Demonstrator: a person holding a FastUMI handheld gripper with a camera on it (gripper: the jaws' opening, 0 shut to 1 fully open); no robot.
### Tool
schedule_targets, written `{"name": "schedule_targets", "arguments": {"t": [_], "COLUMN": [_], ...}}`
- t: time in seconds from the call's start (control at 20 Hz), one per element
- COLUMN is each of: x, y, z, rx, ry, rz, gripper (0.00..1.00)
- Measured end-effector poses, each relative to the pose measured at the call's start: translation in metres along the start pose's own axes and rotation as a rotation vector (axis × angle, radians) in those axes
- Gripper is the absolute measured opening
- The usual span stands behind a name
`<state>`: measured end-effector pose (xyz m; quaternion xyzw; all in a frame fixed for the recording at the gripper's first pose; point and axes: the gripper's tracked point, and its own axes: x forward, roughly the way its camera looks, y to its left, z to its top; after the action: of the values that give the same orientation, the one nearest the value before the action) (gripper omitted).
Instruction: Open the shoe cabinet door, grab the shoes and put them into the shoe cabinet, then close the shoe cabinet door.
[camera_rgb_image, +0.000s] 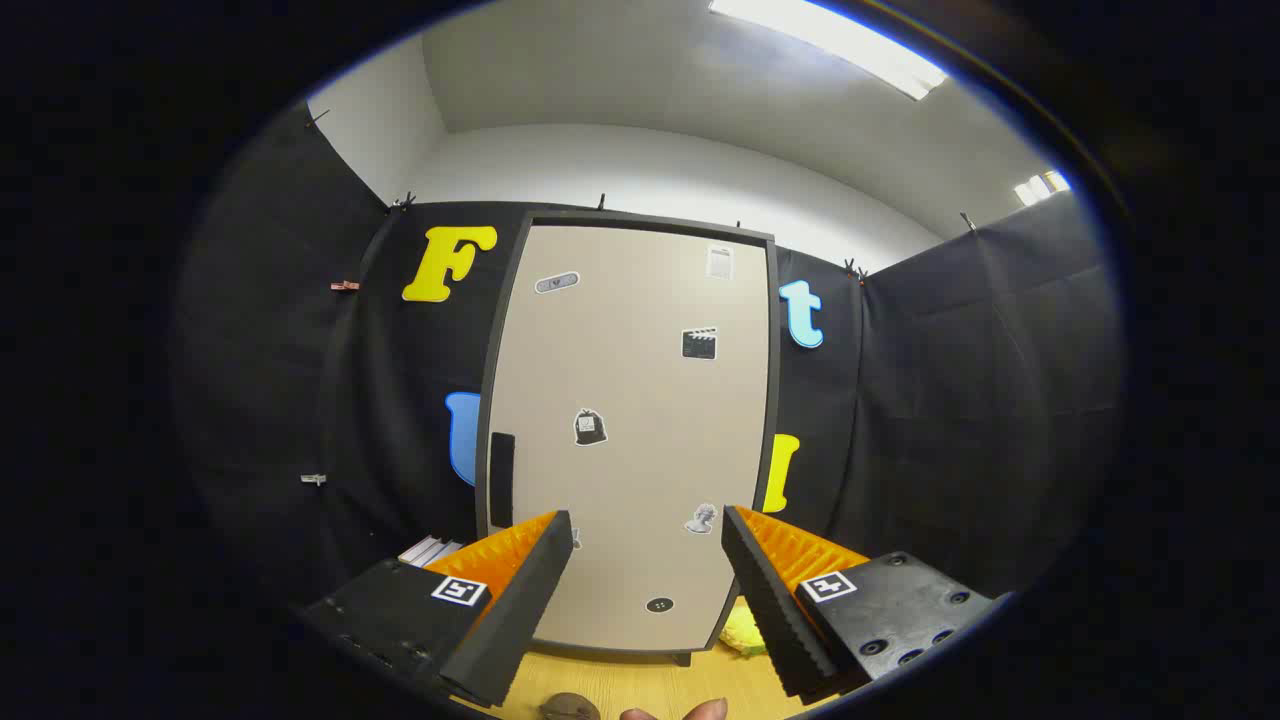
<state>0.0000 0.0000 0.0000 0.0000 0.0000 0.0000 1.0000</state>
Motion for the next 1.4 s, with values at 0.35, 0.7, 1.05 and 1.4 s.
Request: {"name": "schedule_targets", "arguments": {"t": [0.35,0.7,1.05,1.4], "x": [-0.002,-0.004,0.005,0.031], "y": [0.007,0.012,0.034,0.074], "z": [-0.005,-0.001,-0.001,0.000], "rx": [0.003,0.006,0.028,0.035], "ry": [0.017,0.006,0.014,0.005], "rz": [0.004,0.010,0.037,0.079], "gripper": [0.98,0.98,0.97,0.97]}}
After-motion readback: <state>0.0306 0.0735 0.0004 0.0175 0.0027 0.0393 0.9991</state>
